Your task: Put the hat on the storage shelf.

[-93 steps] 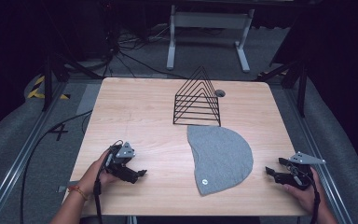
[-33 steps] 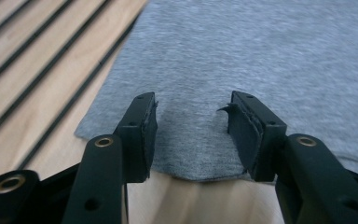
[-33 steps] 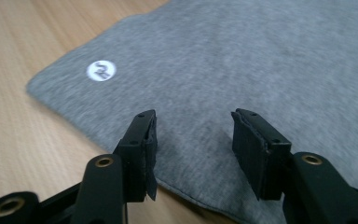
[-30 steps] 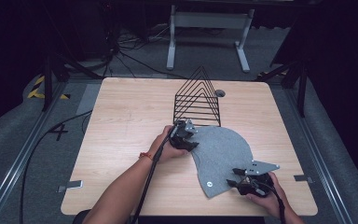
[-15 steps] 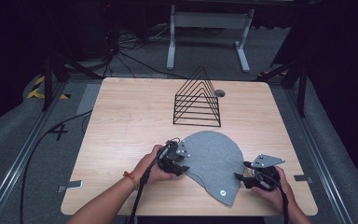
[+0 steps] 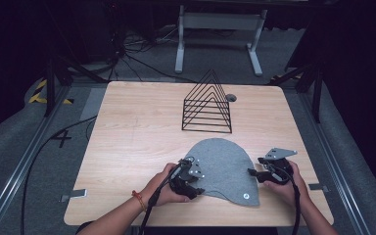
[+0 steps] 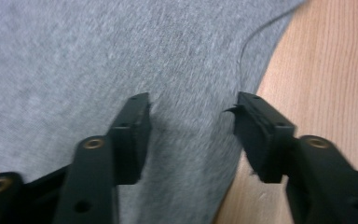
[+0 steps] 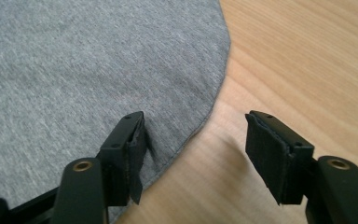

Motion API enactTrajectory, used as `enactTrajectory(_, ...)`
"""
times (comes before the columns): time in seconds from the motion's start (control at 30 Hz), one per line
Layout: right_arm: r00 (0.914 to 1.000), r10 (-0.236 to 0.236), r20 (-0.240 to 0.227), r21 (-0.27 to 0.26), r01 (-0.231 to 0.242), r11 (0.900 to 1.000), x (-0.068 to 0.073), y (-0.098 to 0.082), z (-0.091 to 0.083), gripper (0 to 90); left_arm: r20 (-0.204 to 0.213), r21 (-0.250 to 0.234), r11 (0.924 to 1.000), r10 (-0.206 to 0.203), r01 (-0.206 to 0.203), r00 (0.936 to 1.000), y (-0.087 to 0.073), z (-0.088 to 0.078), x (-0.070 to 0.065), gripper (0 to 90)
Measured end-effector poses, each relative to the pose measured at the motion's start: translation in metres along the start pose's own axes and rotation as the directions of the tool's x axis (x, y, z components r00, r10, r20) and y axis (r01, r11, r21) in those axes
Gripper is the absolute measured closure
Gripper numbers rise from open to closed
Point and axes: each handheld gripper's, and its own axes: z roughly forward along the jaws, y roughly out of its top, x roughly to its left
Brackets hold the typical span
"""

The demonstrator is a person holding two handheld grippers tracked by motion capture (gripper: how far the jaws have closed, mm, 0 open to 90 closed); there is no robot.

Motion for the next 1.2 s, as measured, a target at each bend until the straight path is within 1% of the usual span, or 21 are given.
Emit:
enactTrajectory(0.03, 0.9999, 0.0, 0.016, -0.006, 0.0, 1.0, -0.003, 0.003, -0.001, 43.1, -0.035, -0.049, 0.9988, -0.01, 0.008, 0.9994, 0.0, -0.007, 0.006, 44.3)
enactTrajectory(0.1, 0.9998, 0.021, 0.008, -0.037, -0.021, 0.999, -0.01, 0.008, -0.005, 44.2, -0.047, -0.102, 0.9931, -0.063, 0.058, 0.9969, -0.001, -0.015, 0.018, 43.8)
enactTrajectory(0.17, 0.9988, 0.049, -0.011, -0.056, -0.049, 0.997, -0.013, 0.013, -0.007, 44.8, -0.087, -0.133, 0.986, -0.112, 0.1, 0.9898, -0.002, -0.02, 0.035, 41.1)
enactTrajectory(0.27, 0.9974, 0.063, -0.035, -0.055, -0.065, 0.996, -0.013, 0.017, -0.003, 44.8, -0.147, -0.138, 0.9795, -0.167, 0.147, 0.975, -0.003, -0.021, 0.062, 39.0)
enactTrajectory(0.33, 0.9976, 0.056, -0.041, -0.039, -0.057, 0.998, -0.011, 0.018, 0.002, 44.6, -0.142, -0.14, 0.9699, -0.219, 0.199, 0.9654, -0.005, -0.017, 0.076, 37.2)
enactTrajectory(0.37, 0.998, 0.049, -0.039, -0.033, -0.05, 0.998, -0.01, 0.019, 0.004, 44.4, -0.149, -0.14, 0.9685, -0.226, 0.206, 0.9626, -0.006, -0.014, 0.082, 35.4)
enactTrajectory(0.4, 0.9977, 0.051, -0.044, -0.034, -0.052, 0.998, -0.009, 0.019, 0.005, 43.9, -0.162, -0.127, 0.9706, -0.223, 0.204, 0.9612, -0.007, -0.01, 0.087, 35.5)
enactTrajectory(0.43, 0.9977, 0.054, -0.041, -0.036, -0.056, 0.998, -0.009, 0.02, 0.006, 43.5, -0.184, -0.105, 0.9775, -0.2, 0.183, 0.9623, -0.008, -0.004, 0.091, 35.3)
enactTrajectory(0.5, 0.9973, 0.063, -0.038, -0.027, -0.064, 0.998, -0.008, 0.021, 0.009, 42.1, -0.17, -0.089, 0.9748, -0.217, 0.205, 0.9612, -0.009, 0.004, 0.094, 32.5)
enactTrajectory(0.6, 0.9967, 0.07, -0.04, -0.009, -0.071, 0.997, -0.009, 0.021, 0.014, 40.6, -0.165, -0.107, 0.9695, -0.236, 0.221, 0.9576, -0.01, 0.007, 0.096, 31.5)
enactTrajectory(0.63, 0.9957, 0.079, -0.049, -0.001, -0.079, 0.997, -0.009, 0.02, 0.016, 39.7, -0.155, -0.115, 0.9642, -0.255, 0.239, 0.9544, -0.011, 0.008, 0.095, 30.4)
enactTrajectory(0.67, 0.9949, 0.085, -0.054, 0.007, -0.085, 0.996, -0.009, 0.02, 0.018, 39.3, -0.142, -0.118, 0.9631, -0.257, 0.242, 0.9558, -0.012, 0.008, 0.096, 30.0)
enactTrajectory(0.77, 0.9932, 0.087, -0.076, 0.012, -0.087, 0.996, -0.009, 0.019, 0.021, 37.9, -0.145, -0.126, 0.9596, -0.269, 0.251, 0.9523, -0.013, 0.008, 0.094, 29.3)
enactTrajectory(0.83, 0.9962, 0.067, -0.055, 0.017, -0.066, 0.998, -0.005, 0.02, 0.022, 38.1, -0.152, -0.127, 0.9577, -0.276, 0.258, 0.949, -0.013, 0.008, 0.092, 30.5)
enactTrajectory(0.9, 0.9962, 0.07, -0.053, 0.016, -0.069, 0.997, -0.003, 0.021, 0.023, 42.3, -0.149, -0.123, 0.9606, -0.266, 0.249, 0.9525, -0.012, 0.007, 0.091, 35.5)
enactTrajectory(0.93, 0.996, 0.07, -0.055, 0.015, -0.07, 0.997, -0.001, 0.022, 0.023, 46.1, -0.141, -0.112, 0.9588, -0.275, 0.261, 0.9509, -0.011, 0.006, 0.089, 38.4)
enactTrajectory(0.97, 0.996, 0.071, -0.054, 0.007, -0.071, 0.997, 0.0, 0.021, 0.023, 50.1, -0.134, -0.108, 0.963, -0.26, 0.247, 0.9562, -0.01, 0.005, 0.089, 44.0)
enactTrajectory(1.0, 0.9954, 0.081, -0.053, 0.005, -0.08, 0.997, 0.001, 0.021, 0.023, 52.7, -0.134, -0.108, 0.963, -0.26, 0.247, 0.9562, -0.01, 0.005, 0.089, 49.8)
enactTrajectory(1.03, 0.9952, 0.083, -0.052, 0.008, -0.082, 0.997, 0.003, 0.022, 0.022, 56.9, -0.123, -0.098, 0.9655, -0.252, 0.241, 0.9597, -0.009, 0.005, 0.087, 54.6)
enactTrajectory(1.13, 0.9925, 0.095, -0.077, 0.004, -0.095, 0.996, 0.003, 0.021, 0.022, 71.2, -0.114, -0.098, 0.9692, -0.236, 0.226, 0.9649, -0.009, 0.005, 0.084, 66.2)
enactTrajectory(1.2, 0.9869, 0.12, -0.108, -0.009, -0.122, 0.993, 0.001, 0.02, 0.022, 77.4, -0.098, -0.099, 0.9697, -0.233, 0.223, 0.9676, -0.009, 0.004, 0.084, 73.4)
